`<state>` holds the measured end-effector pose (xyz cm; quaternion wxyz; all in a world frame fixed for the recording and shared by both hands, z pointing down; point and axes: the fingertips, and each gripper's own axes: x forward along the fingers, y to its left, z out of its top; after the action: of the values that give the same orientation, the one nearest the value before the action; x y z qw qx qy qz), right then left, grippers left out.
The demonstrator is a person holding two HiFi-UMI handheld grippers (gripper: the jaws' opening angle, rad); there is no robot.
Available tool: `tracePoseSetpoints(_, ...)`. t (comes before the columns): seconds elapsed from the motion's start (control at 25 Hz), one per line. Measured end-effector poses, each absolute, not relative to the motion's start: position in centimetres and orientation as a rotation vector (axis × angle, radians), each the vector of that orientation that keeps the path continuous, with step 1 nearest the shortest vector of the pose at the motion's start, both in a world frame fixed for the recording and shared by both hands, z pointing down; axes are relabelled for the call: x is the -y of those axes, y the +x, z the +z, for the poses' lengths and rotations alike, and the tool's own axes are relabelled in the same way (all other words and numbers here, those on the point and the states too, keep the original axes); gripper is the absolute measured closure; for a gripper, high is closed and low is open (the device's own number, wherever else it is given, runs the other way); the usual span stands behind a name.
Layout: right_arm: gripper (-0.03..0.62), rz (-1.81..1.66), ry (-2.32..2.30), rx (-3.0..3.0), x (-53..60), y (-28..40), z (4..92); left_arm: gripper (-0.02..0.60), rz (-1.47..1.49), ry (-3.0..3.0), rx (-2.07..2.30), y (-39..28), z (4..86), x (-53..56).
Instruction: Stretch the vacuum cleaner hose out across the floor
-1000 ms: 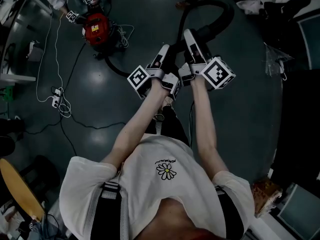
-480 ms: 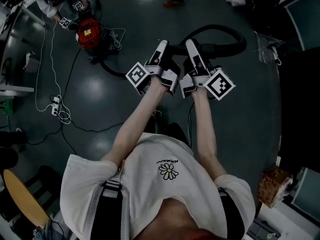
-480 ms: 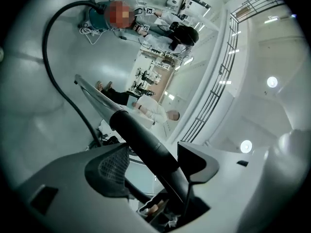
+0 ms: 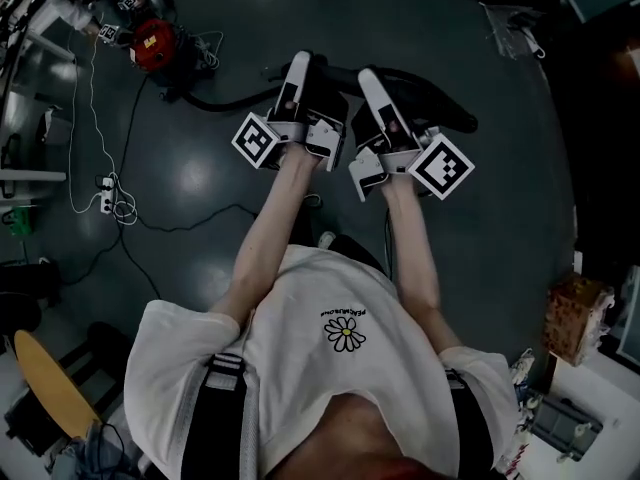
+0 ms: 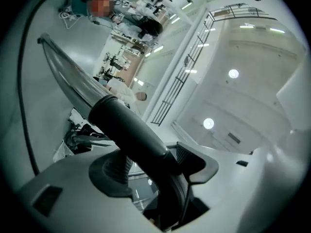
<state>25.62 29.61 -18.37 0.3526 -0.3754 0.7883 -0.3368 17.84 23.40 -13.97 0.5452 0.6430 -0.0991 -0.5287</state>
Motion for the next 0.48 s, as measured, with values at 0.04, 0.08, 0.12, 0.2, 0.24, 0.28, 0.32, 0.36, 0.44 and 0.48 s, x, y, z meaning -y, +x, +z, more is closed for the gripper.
tracePoseSetpoints(0.04, 0.427, -0.908, -0.939, -2.004, -32.3, 26.2, -18.5, 0.295, -1.242, 1.568, 0.236, 18.2, -14.7, -26.2)
tracePoseSetpoints(0.08, 0.427, -0.948, -0.908, -1.977, -34.8, 26.4, -18.7, 0.301, -1.231, 1.606, 0.243, 18.4, -15.4, -28.9)
tracePoseSetpoints(0.12, 0.427, -0.991, -0.874, -1.972, -37.5, 26.2, -18.7, 0.303, -1.221, 1.636, 0.257, 18.2, -15.9, -31.5)
tracePoseSetpoints(0.2, 0.427, -1.095, -0.752, -2.111, -44.1, 23.2, -18.1, 0.307, -1.221, 1.654, 0.305, 16.5, -16.5, -35.6)
tracePoseSetpoints(0.24, 0.428, -1.143, -0.651, -2.246, -48.2, 20.9, -17.5, 0.314, -1.233, 1.645, 0.332, 15.1, -16.7, -37.0)
tracePoseSetpoints(0.28, 0.427, -1.170, -0.545, -2.375, -52.4, 19.1, -16.9, 0.327, -1.242, 1.637, 0.349, 13.8, -17.1, -38.0)
tracePoseSetpoints(0.32, 0.427, -1.164, -0.466, -2.474, -56.3, 18.0, -16.7, 0.336, -1.237, 1.645, 0.354, 12.7, -17.6, -39.2)
tracePoseSetpoints(0.36, 0.427, -1.119, -0.428, -2.544, -59.7, 17.7, -17.1, 0.336, -1.222, 1.673, 0.347, 11.8, -18.3, -40.7)
tracePoseSetpoints(0.44, 0.427, -0.934, -0.423, -2.636, -64.5, 18.5, -19.9, 0.336, -1.195, 1.763, 0.311, 10.2, -20.1, -45.3)
tracePoseSetpoints(0.48, 0.427, -0.809, -0.431, -2.669, -66.4, 19.0, -22.1, 0.339, -1.189, 1.812, 0.287, 9.2, -21.0, -48.1)
